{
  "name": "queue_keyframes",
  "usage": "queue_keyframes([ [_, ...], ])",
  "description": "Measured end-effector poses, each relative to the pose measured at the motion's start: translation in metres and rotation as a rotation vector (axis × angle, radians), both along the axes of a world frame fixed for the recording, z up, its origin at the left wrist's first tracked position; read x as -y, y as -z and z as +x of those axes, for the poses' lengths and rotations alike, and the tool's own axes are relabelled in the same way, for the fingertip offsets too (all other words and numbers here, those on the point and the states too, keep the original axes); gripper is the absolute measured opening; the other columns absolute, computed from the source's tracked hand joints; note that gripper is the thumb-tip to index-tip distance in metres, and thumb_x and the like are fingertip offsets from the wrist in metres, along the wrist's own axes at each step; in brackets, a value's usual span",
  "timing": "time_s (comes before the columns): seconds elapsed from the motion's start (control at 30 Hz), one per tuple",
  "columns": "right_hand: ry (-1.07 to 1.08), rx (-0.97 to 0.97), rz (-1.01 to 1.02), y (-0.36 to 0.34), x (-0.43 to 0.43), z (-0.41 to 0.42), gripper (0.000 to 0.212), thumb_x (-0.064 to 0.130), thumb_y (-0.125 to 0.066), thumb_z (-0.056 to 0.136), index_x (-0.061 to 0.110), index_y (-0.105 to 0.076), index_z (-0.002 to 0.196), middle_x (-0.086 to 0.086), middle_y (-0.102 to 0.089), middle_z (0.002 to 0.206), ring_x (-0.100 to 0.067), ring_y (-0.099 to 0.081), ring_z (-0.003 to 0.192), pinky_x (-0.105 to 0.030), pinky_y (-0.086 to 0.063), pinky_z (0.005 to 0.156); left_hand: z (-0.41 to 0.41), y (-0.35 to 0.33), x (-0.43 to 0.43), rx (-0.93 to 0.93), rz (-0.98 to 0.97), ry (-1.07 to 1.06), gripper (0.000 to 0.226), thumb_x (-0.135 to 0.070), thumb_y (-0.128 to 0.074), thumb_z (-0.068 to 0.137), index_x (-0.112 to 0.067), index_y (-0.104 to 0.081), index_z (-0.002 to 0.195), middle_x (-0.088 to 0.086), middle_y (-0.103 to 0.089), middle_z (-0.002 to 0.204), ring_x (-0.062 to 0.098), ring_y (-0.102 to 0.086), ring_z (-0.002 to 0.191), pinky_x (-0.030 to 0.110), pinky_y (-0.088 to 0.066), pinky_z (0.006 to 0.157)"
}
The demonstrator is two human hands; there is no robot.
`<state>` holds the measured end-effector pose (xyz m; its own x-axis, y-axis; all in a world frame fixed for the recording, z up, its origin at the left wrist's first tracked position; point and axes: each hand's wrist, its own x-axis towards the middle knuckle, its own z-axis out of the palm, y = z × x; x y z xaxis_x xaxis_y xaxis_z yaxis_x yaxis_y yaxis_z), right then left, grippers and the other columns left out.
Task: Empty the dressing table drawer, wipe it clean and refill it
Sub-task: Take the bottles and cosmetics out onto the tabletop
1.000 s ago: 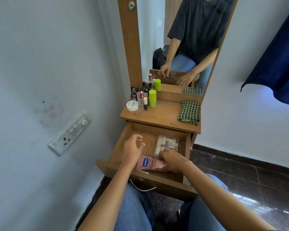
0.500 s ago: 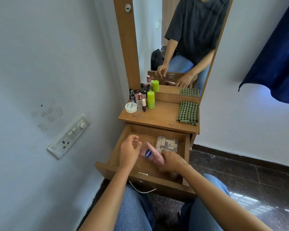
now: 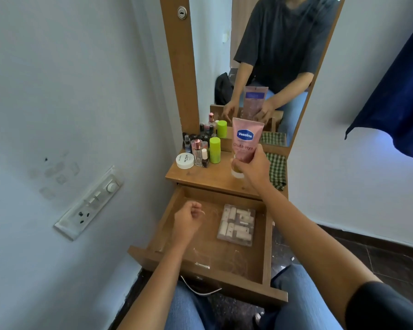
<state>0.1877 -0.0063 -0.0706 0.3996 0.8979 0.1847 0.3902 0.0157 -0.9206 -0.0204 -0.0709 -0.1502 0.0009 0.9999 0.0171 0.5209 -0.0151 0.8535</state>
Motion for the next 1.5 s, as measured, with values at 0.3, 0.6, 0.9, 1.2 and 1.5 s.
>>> queue_keyframes([
  [0.3,0.072,0.000,0.059,0.027,-0.055,-0.004,0.047,0.018,-0.081,0.072,0.010,-0.051,0.107,-0.002,-0.062,0.109,-0.010,-0.055,0.096,-0.017,-0.043,0.074,0.015,0.024,-0.017,-0.024,-0.071,0.031,0.012,-0.007,-0.064,0.083,-0.012,-0.062,0.093,-0.005,-0.062,0.080,0.006,-0.059,0.073,0.002,-0.042,0.064],
  [0.6,0.077,0.037,0.010,0.036,-0.088,-0.011,0.043,0.021,-0.078,0.076,0.011,-0.052,0.109,-0.005,-0.061,0.113,-0.016,-0.057,0.100,-0.026,-0.050,0.081,0.018,0.035,-0.022,-0.055,-0.125,0.041,0.011,-0.008,-0.064,0.084,-0.013,-0.063,0.093,-0.003,-0.063,0.083,0.009,-0.059,0.076,0.002,-0.041,0.063],
  [0.9,0.093,0.063,-0.056,0.044,-0.083,-0.007,0.050,0.025,-0.077,0.077,0.011,-0.051,0.116,-0.005,-0.061,0.109,-0.017,-0.060,0.096,-0.031,-0.053,0.081,0.024,0.038,-0.024,-0.107,-0.212,0.087,0.016,-0.008,-0.064,0.084,-0.004,-0.065,0.100,0.000,-0.062,0.083,0.006,-0.054,0.071,0.000,-0.038,0.061],
  [1.2,-0.222,0.368,-0.178,0.068,0.060,-0.018,0.017,0.019,-0.059,0.090,0.016,-0.055,0.106,0.001,-0.057,0.100,-0.014,-0.057,0.089,-0.028,-0.049,0.076,0.032,0.043,-0.024,-0.197,-0.482,0.169,0.022,-0.017,-0.062,0.088,-0.006,-0.062,0.107,0.011,-0.065,0.105,0.025,-0.059,0.107,0.024,-0.041,0.082],
  [1.5,-0.475,1.097,-0.537,0.120,0.105,-0.023,0.054,0.001,-0.045,0.093,0.009,-0.027,0.143,-0.020,-0.031,0.143,-0.042,-0.028,0.134,-0.043,-0.042,0.104,0.046,0.093,-0.032,-0.083,-0.645,0.082,0.051,-0.016,-0.052,0.077,-0.006,-0.052,0.127,0.019,-0.056,0.128,0.035,-0.056,0.113,0.040,-0.050,0.091],
])
